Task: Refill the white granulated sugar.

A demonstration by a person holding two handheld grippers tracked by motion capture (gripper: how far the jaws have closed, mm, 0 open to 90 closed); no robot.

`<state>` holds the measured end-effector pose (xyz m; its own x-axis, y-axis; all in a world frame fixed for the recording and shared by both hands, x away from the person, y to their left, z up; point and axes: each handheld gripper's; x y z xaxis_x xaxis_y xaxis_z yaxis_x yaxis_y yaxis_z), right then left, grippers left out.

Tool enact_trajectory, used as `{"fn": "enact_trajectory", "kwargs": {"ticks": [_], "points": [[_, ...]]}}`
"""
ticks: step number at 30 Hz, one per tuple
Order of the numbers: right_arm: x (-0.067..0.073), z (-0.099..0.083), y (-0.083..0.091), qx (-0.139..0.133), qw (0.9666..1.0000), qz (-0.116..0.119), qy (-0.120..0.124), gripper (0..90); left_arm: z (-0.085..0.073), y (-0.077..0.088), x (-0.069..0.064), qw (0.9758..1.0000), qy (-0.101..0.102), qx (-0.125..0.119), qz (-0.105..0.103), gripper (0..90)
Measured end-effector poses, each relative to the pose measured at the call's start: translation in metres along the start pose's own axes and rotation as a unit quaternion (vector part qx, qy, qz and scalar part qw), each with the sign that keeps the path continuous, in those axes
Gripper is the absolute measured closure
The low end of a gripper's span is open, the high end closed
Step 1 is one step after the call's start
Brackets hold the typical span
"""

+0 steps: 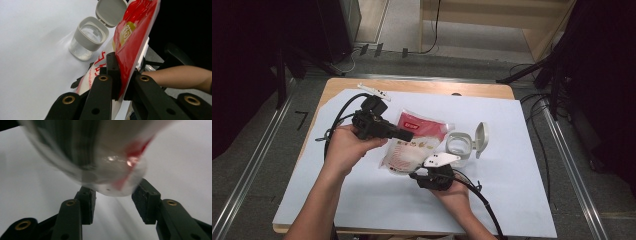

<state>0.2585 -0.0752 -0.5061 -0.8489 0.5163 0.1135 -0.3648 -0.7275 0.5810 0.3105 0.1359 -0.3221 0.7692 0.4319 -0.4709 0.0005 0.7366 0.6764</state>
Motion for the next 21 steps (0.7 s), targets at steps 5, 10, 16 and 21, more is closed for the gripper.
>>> {"fn": "enact_trajectory", "kwargs": {"ticks": [5, 10, 16, 21], "points": [[0.004, 0.001, -0.002, -0.013, 0.9999, 0.01, 0.002, 54.6, 0.0, -0.003, 0.004, 0.9999, 0.01, 0.001, 0.007, 88.2], [0.011, 0.004, -0.004, -0.012, 0.9998, 0.008, 0.01, 55.4, -0.001, -0.003, 0.008, 0.9996, 0.021, -0.009, 0.013, 88.6], [0.025, 0.007, -0.001, -0.019, 0.9988, 0.005, 0.046, 53.8, 0.0, -0.007, 0.011, 0.9983, 0.031, -0.011, 0.048, 89.4], [0.034, 0.01, -0.003, -0.01, 0.999, 0.016, 0.039, 54.3, 0.002, -0.016, 0.011, 0.998, 0.025, -0.011, 0.057, 89.6]]}}
Point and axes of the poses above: each handheld gripper's, and its own axes: y roughly backward along the jaws, z roughly out of its top, x roughly to its left, and after that the axes turned 6 degrees about x, right-handed
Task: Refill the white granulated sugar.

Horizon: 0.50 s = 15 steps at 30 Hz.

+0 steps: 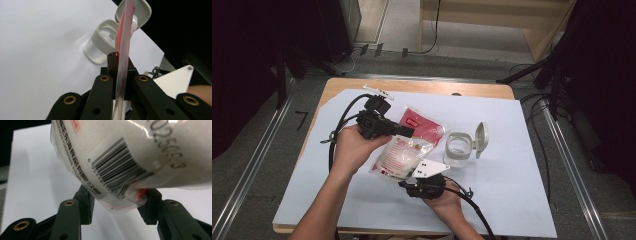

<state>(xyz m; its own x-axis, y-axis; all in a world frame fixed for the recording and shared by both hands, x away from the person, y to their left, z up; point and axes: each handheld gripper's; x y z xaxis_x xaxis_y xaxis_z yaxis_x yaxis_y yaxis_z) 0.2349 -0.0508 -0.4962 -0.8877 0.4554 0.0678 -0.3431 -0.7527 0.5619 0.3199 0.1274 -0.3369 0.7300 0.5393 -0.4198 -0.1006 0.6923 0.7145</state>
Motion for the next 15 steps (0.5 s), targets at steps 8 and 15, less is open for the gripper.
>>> {"fn": "enact_trajectory", "kwargs": {"ticks": [8, 15], "points": [[0.0, 0.005, 0.005, -0.022, 0.9985, 0.026, -0.043, 56.6, -0.002, -0.017, 0.005, 0.9983, -0.044, 0.038, -0.005, 80.0], [0.002, 0.009, 0.012, -0.016, 0.9982, 0.017, -0.055, 56.5, -0.001, -0.02, 0.009, 0.9971, -0.005, 0.062, -0.044, 86.2]]}}
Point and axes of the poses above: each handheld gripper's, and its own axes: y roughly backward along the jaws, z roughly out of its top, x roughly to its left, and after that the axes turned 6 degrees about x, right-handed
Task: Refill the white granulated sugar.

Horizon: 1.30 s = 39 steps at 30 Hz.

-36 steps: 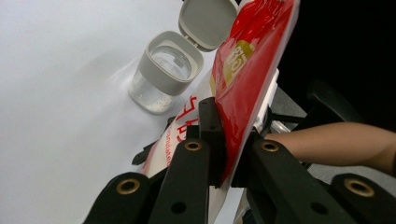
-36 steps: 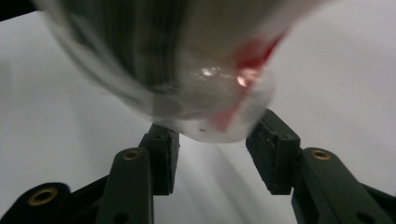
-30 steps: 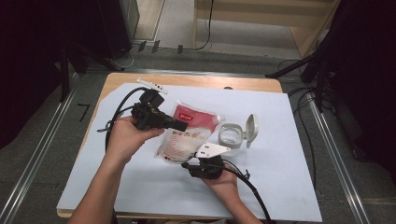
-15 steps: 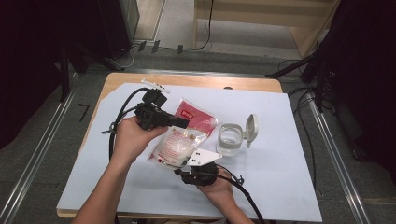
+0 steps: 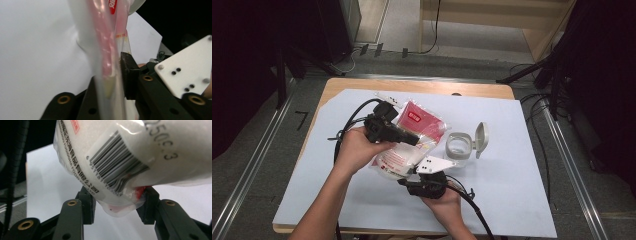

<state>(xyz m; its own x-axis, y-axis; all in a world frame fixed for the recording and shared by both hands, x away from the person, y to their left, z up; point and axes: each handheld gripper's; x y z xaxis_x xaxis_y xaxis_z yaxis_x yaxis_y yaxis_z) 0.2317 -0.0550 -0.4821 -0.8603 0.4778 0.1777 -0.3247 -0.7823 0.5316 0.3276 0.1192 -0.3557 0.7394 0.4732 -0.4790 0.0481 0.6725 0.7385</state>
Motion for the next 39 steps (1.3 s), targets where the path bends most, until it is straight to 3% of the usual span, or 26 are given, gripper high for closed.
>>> {"fn": "enact_trajectory", "kwargs": {"ticks": [4, 7, 11, 14, 16, 17, 18, 21, 26, 29, 31, 36, 39], "points": [[0.002, -0.002, -0.007, 0.011, 0.9999, 0.0, -0.013, 55.5, 0.0, -0.004, 0.003, 0.9989, 0.039, 0.011, -0.024, 90.0], [0.002, -0.003, -0.012, 0.016, 0.9997, 0.004, -0.019, 54.2, 0.0, -0.006, 0.002, 0.9984, 0.049, 0.019, -0.02, 90.0], [0.002, -0.003, -0.017, 0.013, 0.9993, 0.002, -0.035, 50.8, -0.001, -0.008, 0.003, 0.9972, 0.067, 0.015, -0.031, 90.0], [0.006, -0.002, -0.021, 0.015, 0.9992, -0.023, -0.03, 48.7, -0.001, -0.012, 0.004, 0.9954, 0.078, 0.013, -0.053, 90.0], [0.006, -0.003, -0.024, 0.011, 0.9988, -0.023, -0.042, 49.7, -0.001, -0.012, 0.005, 0.9935, 0.078, 0.012, -0.081, 90.0], [0.007, -0.003, -0.026, 0.002, 0.9987, -0.028, -0.042, 47.4, -0.001, -0.013, 0.004, 0.9932, 0.08, 0.007, -0.084, 90.0], [0.008, -0.003, -0.027, 0.0, 0.9984, -0.043, -0.037, 48.9, 0.0, -0.013, 0.002, 0.9934, 0.08, 0.007, -0.082, 90.0], [0.007, -0.003, -0.027, 0.0, 0.9979, -0.056, -0.033, 52.6, 0.001, -0.013, -0.001, 0.9949, 0.074, 0.007, -0.068, 90.0], [0.012, 0.002, -0.021, 0.02, 0.9982, -0.043, -0.038, 57.7, 0.004, -0.012, -0.008, 0.9987, 0.036, 0.001, -0.035, 87.4], [0.012, 0.008, -0.015, 0.017, 0.9983, -0.024, -0.05, 57.9, 0.006, -0.009, -0.017, 0.9999, -0.01, 0.008, 0.007, 85.2], [0.013, 0.011, -0.011, 0.014, 0.9985, -0.017, -0.05, 58.2, 0.007, -0.004, -0.022, 0.9994, -0.018, 0.009, 0.029, 83.3], [0.019, 0.013, -0.002, 0.002, 0.9983, 0.002, -0.059, 59.2, 0.007, -0.001, -0.022, 0.9991, -0.031, 0.013, 0.026, 79.3], [0.019, 0.014, 0.001, -0.001, 0.9976, 0.014, -0.068, 59.7, 0.008, -0.004, -0.018, 0.9998, -0.007, 0.013, 0.011, 78.8]]}}
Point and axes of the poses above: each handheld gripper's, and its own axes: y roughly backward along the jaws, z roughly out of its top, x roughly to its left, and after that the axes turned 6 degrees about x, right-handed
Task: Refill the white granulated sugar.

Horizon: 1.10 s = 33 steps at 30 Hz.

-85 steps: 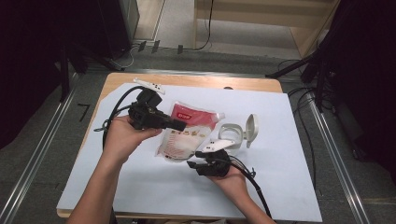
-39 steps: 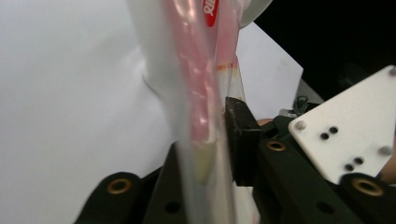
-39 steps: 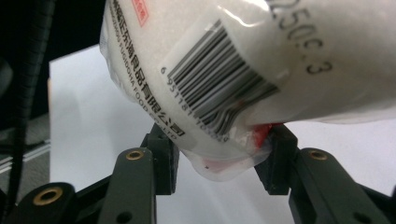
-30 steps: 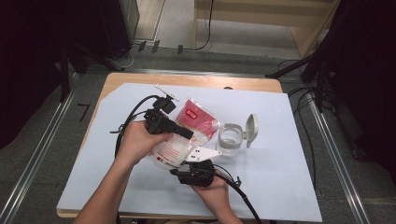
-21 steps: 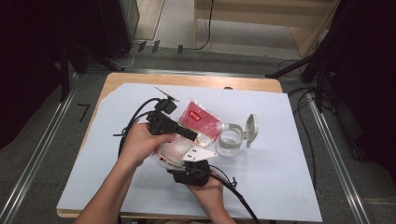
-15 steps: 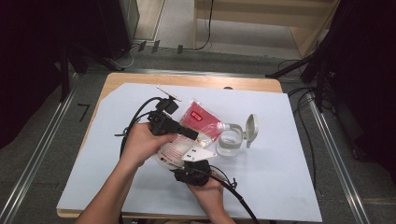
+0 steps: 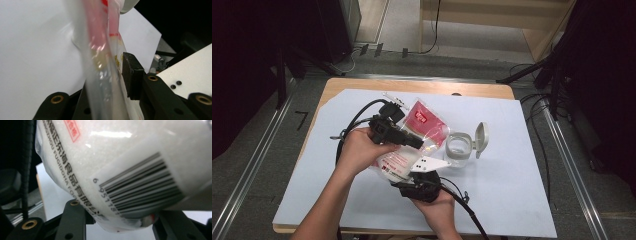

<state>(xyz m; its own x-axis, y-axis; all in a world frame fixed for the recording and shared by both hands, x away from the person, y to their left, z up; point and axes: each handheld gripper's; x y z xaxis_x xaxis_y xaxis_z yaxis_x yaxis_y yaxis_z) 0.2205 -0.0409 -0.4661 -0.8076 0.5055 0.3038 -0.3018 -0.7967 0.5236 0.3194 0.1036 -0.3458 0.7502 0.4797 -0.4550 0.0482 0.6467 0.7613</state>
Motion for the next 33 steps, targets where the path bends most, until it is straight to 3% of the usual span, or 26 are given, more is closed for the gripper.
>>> {"fn": "enact_trajectory", "kwargs": {"ticks": [4, 7, 11, 14, 16, 19, 24, 29, 31, 33], "points": [[0.0, 0.002, 0.003, -0.004, 0.9999, 0.004, -0.01, 60.1, 0.005, -0.006, 0.006, 0.9987, 0.04, -0.003, -0.032, 81.8], [0.001, 0.003, 0.003, 0.01, 0.9998, -0.017, -0.003, 59.2, 0.007, -0.011, 0.003, 0.9986, 0.047, 0.0, -0.024, 84.3], [0.001, 0.003, 0.001, 0.014, 0.9996, -0.025, -0.002, 57.2, 0.01, -0.015, -0.005, 0.9986, 0.05, 0.007, -0.016, 85.4], [-0.001, 0.003, 0.0, 0.009, 0.9995, -0.025, -0.016, 56.7, 0.012, -0.019, -0.008, 0.9985, 0.054, -0.002, -0.006, 85.0], [-0.003, 0.003, -0.001, 0.01, 0.9994, -0.023, -0.024, 57.6, 0.012, -0.02, -0.007, 0.9988, 0.048, -0.001, -0.004, 83.3], [-0.007, 0.001, -0.002, 0.004, 0.999, -0.002, -0.044, 58.4, 0.013, -0.022, -0.007, 0.9988, 0.048, -0.005, -0.011, 73.2], [-0.01, -0.001, -0.001, -0.007, 0.9976, 0.011, -0.069, 58.9, 0.014, -0.025, -0.012, 0.9994, 0.034, 0.009, 0.009, 72.2], [-0.01, 0.0, 0.005, -0.009, 0.9965, 0.006, -0.083, 59.0, 0.015, -0.028, -0.016, 0.9993, 0.028, 0.016, 0.017, 71.9], [-0.012, -0.001, 0.006, -0.016, 0.9957, 0.016, -0.09, 59.2, 0.015, -0.028, -0.018, 0.9993, 0.022, 0.017, 0.026, 70.6], [-0.014, -0.003, 0.007, -0.029, 0.9941, 0.032, -0.099, 59.4, 0.015, -0.026, -0.019, 0.9995, 0.019, 0.009, 0.023, 70.0]]}}
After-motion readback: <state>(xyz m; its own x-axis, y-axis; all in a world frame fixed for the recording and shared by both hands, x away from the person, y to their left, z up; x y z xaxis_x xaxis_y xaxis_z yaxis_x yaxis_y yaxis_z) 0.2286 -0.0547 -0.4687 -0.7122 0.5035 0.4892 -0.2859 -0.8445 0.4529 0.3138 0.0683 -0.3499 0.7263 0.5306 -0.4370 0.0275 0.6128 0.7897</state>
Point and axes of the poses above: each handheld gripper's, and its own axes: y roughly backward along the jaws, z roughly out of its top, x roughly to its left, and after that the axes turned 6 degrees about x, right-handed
